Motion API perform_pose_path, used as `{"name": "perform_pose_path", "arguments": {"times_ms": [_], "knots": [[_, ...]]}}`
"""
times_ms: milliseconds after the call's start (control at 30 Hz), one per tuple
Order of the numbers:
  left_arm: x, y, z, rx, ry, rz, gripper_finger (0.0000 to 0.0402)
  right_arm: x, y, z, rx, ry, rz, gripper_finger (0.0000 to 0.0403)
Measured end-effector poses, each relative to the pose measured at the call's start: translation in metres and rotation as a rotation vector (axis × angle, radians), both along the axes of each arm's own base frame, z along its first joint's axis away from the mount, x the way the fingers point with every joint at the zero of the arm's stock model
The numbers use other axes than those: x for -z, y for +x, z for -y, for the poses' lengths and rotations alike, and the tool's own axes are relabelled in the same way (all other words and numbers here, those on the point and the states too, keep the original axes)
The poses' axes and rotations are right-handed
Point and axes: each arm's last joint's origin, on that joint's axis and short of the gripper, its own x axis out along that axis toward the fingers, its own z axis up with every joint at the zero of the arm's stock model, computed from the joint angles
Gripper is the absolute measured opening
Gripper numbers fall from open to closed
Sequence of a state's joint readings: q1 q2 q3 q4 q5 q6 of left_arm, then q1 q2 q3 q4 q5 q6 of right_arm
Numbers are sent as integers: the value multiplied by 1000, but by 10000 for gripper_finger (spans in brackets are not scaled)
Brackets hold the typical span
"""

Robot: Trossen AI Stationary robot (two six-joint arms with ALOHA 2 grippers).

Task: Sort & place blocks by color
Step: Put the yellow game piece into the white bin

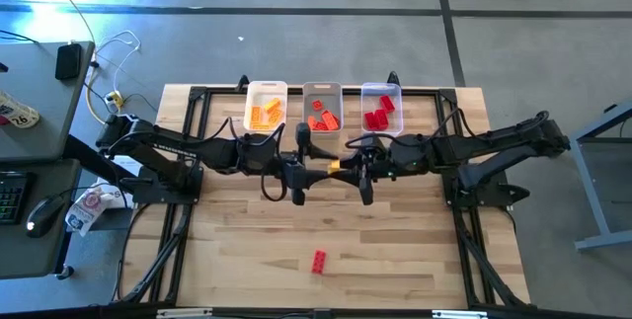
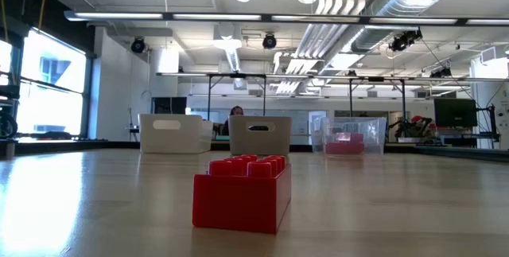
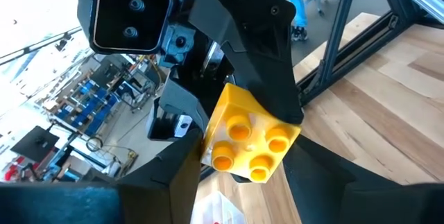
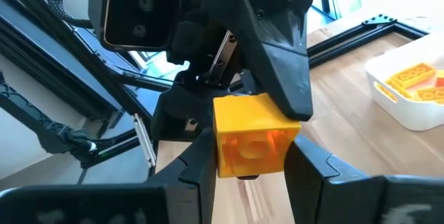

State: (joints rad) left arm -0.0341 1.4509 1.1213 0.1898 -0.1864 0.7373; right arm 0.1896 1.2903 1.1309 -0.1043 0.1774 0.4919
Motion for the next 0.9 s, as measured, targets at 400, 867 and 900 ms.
{"name": "perform_pose_path", "arguments": {"times_ms": [400,867,900], "knots": [[0,0,0,8,33,-10,119,0,0,-1,-7,62,0,119],[7,-2,-3,-121,39,-78,114,1,0,2,74,-26,-3,208],[7,-2,-4,-130,43,-84,113,1,0,2,75,-24,-4,213]]}}
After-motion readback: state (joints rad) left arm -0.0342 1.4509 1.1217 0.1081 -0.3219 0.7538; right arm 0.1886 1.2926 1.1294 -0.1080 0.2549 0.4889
